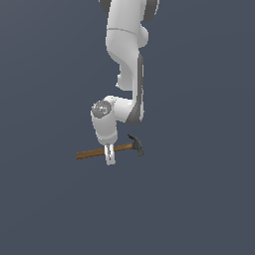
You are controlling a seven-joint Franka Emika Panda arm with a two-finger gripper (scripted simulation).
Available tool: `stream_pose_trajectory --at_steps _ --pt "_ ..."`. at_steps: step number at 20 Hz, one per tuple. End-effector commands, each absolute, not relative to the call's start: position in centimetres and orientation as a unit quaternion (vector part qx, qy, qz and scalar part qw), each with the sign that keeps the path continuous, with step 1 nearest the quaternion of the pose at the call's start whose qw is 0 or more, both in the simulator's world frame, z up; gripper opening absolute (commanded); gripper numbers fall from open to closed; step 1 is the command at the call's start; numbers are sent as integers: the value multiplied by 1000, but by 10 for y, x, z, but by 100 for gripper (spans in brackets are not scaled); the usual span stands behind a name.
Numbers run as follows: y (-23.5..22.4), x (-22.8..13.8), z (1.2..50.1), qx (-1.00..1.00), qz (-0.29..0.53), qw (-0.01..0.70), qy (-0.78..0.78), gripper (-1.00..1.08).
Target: Pick up the object and move it to a goal position.
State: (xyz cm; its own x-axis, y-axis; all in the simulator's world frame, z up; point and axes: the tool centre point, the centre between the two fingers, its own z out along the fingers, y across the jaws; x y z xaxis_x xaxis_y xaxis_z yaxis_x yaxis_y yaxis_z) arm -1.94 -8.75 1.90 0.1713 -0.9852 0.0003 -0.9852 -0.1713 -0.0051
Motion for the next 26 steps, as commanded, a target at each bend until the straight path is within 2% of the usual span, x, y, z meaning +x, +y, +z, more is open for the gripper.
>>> stream_pose_trajectory --at_steps 1,11,26 --pt "-86 -19 20 -766 -2 2 643 -100" --pt "-47 -12 62 -765 -1 2 644 -100" --pt "77 12 198 -764 -2 0 645 -100"
